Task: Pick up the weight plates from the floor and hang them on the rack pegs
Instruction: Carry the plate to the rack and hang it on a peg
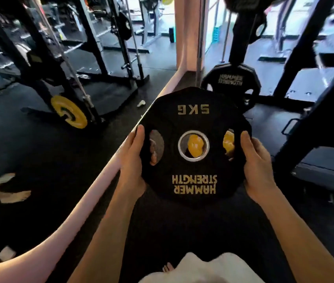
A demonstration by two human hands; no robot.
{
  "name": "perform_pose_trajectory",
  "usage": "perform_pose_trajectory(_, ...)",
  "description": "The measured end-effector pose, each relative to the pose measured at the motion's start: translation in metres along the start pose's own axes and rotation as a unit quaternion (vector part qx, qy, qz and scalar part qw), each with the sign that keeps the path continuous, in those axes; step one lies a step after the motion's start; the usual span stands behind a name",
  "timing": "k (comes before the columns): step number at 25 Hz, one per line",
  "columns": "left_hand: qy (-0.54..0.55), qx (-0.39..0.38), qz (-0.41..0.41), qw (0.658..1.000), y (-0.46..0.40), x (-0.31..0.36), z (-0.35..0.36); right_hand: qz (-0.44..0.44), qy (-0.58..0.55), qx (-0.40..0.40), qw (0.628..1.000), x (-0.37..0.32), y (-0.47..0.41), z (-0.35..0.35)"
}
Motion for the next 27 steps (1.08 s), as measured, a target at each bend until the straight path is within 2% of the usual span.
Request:
perform_pose_trajectory(4, -0.056, -0.035, 0.019, 0.998, -0.071, 0.001, 0.008, -0.028, 0.005, 0.082, 0.996, -0.014, -0.025, -0.010)
perform_pose_trajectory(8, -0.048, -0.120, 0.027, 0.991, -0.141, -0.004, 0.026, -0.068, 0.012, 0.134, 0.989, -0.025, -0.065, -0.029)
perform_pose_trajectory(10, -0.041, -0.142, 0.036, 0.988, -0.172, -0.003, 0.042, -0.082, 0.017, 0.140, 0.987, -0.035, -0.090, -0.038)
perform_pose_trajectory(14, -0.041, -0.138, 0.063, 0.988, -0.225, 0.009, 0.077, -0.106, 0.027, 0.148, 0.983, -0.064, -0.141, -0.057)
perform_pose_trajectory(19, -0.014, -0.162, 0.123, 0.979, -0.287, 0.045, 0.124, -0.160, 0.030, 0.138, 0.977, -0.117, -0.204, -0.067)
perform_pose_trajectory(23, -0.039, -0.210, 0.171, 0.962, -0.345, 0.079, 0.152, -0.211, 0.052, 0.146, 0.965, -0.159, -0.255, -0.066)
perform_pose_trajectory(27, -0.055, -0.204, 0.200, 0.957, -0.400, 0.115, 0.182, -0.252, 0.075, 0.157, 0.952, -0.203, -0.305, -0.063)
Point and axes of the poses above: each hand's wrist, its own y-axis away from the middle knuckle, its own z-axis out of the palm, x = y × z, the point moved 2 cm from there along -y, towards the middle knuckle, and after that the axes turned 11 degrees about -x, right-handed, at the moved point
